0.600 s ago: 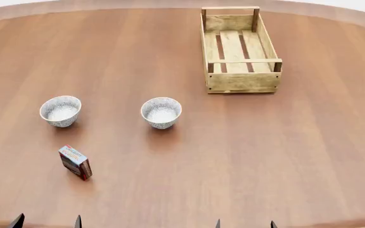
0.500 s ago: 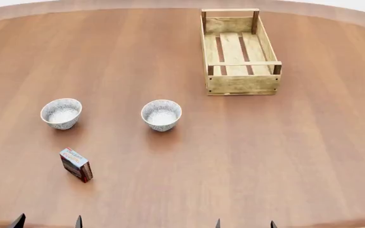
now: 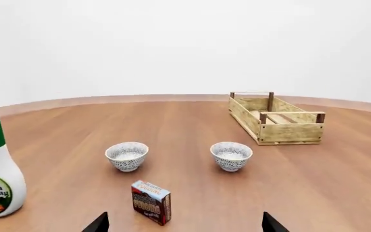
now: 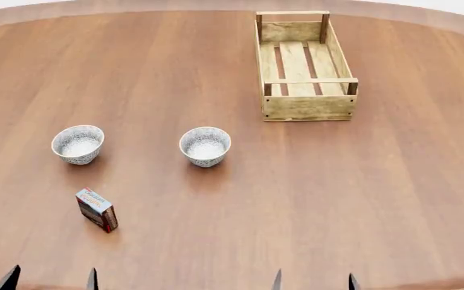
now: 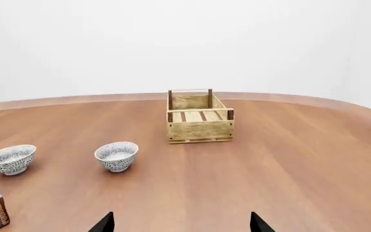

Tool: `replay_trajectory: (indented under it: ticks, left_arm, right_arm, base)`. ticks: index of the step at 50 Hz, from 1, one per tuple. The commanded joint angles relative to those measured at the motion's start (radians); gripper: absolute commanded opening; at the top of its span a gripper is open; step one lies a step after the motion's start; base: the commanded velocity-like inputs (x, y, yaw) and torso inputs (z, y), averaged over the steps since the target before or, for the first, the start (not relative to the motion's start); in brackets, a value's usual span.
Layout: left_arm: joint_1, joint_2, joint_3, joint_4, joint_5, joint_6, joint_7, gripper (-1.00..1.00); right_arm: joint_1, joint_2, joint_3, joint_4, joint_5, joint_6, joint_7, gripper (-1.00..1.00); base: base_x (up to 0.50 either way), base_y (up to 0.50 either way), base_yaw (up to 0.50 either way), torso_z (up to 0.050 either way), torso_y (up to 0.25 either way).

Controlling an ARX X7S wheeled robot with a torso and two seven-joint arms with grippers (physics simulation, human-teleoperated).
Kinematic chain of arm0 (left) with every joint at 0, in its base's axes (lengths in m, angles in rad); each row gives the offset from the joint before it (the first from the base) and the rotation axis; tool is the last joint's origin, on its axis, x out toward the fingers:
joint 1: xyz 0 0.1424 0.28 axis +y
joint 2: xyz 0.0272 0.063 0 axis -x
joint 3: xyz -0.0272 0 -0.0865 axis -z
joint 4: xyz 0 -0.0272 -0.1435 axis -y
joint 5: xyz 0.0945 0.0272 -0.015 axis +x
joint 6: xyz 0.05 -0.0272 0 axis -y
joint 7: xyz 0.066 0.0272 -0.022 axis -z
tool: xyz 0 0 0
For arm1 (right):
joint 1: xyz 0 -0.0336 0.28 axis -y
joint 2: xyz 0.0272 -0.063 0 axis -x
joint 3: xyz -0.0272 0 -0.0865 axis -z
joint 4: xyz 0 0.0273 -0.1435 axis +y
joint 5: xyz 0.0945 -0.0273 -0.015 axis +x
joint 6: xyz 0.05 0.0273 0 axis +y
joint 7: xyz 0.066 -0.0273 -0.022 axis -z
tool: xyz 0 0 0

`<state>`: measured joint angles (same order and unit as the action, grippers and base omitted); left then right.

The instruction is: Stack the right bowl on the left bowl and place them in the tray.

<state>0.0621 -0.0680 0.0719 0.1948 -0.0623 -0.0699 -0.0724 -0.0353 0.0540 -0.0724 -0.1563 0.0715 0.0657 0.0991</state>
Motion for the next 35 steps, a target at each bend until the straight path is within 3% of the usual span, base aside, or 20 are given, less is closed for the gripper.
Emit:
replay_trajectory:
  ticks: [1, 5, 7, 8, 10, 19, 35]
  left_arm:
    - [0.089, -0.049, 0.033, 0.361, 0.03, -0.148, -0.042, 1.0]
    - [0.106, -0.059, 0.042, 0.409, 0.058, -0.118, -0.06, 1.0]
    - [0.097, -0.06, 0.051, 0.515, 0.053, -0.206, -0.059, 1.0]
    - [0.109, -0.062, 0.052, 0.501, 0.05, -0.163, -0.06, 1.0]
    - [0.1, -0.064, 0.062, 0.599, 0.059, -0.243, -0.063, 1.0]
    - [0.092, -0.08, 0.08, 0.751, 0.09, -0.328, -0.079, 1.0]
    - [0.093, -0.095, 0.086, 0.822, 0.083, -0.358, -0.094, 1.0]
  right_arm:
    - [-0.027, 0.023, -0.035, -0.242, 0.005, 0.103, 0.045, 1.0]
    - [-0.029, 0.032, -0.053, -0.405, 0.006, 0.19, 0.058, 1.0]
    - [-0.023, 0.039, -0.064, -0.492, 0.001, 0.238, 0.065, 1.0]
    - [-0.022, 0.041, -0.066, -0.517, 0.004, 0.249, 0.066, 1.0]
    - [-0.013, 0.046, -0.07, -0.588, 0.007, 0.294, 0.071, 1.0]
    - [0.034, 0.062, -0.088, -0.791, 0.017, 0.44, 0.094, 1.0]
    - [0.081, 0.085, -0.111, -0.869, 0.022, 0.541, 0.131, 1.0]
  base:
    - [0.0, 0.0, 0.0, 0.0, 0.0]
    - [0.0, 0.0, 0.0, 0.0, 0.0]
    - [0.0, 0.0, 0.0, 0.0, 0.0]
    - [0.0, 0.0, 0.0, 0.0, 0.0]
    - [0.0, 0.0, 0.0, 0.0, 0.0]
    - [0.0, 0.0, 0.0, 0.0, 0.0]
    - [0.0, 0.0, 0.0, 0.0, 0.0]
